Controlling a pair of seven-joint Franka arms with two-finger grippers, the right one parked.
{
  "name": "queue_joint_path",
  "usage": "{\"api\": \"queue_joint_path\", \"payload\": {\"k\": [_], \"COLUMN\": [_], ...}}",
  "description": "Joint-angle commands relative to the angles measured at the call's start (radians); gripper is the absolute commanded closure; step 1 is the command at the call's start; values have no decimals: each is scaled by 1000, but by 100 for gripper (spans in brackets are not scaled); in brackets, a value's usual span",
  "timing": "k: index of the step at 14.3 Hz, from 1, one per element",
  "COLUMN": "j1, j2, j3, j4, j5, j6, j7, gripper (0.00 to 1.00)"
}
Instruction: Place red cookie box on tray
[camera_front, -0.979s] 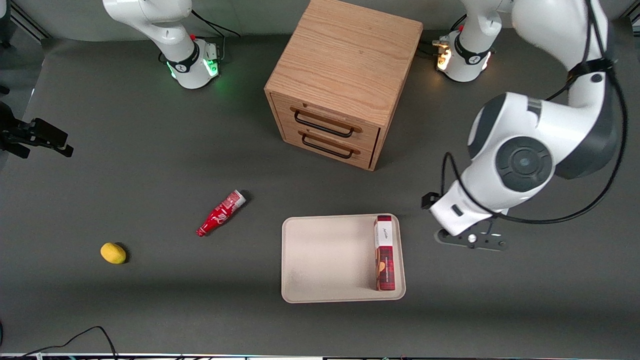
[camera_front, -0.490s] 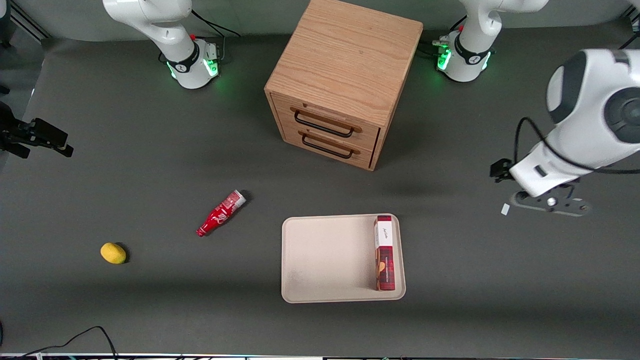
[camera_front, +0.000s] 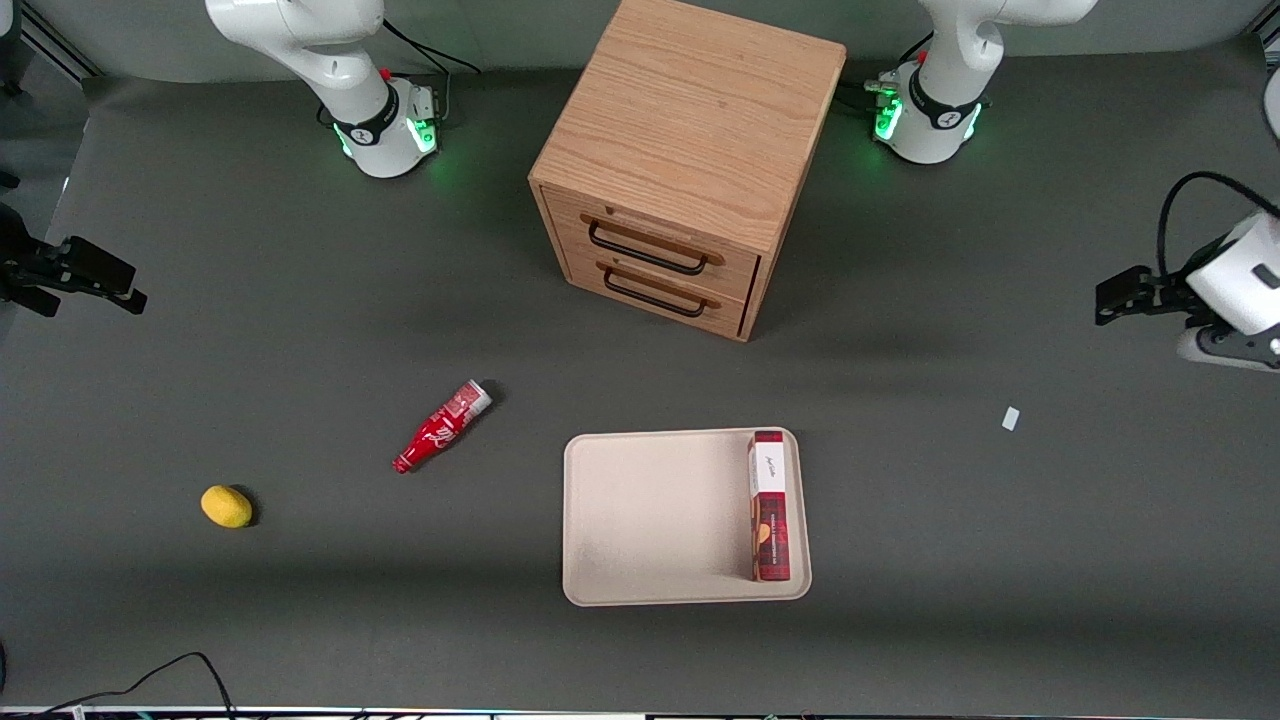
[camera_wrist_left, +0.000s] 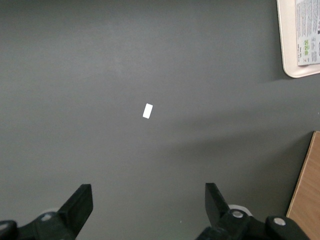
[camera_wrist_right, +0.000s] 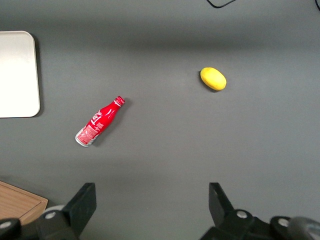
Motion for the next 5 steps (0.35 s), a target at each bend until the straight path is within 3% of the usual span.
{"api": "queue_joint_path", "payload": {"k": [1,5], "j1": [-12,-12], "j2": [1,6], "j3": [4,4], "j4": [47,49], "j5": [-5,-5], "j6": [-59,-63], "j7": [9,20], "gripper": [0,0]}}
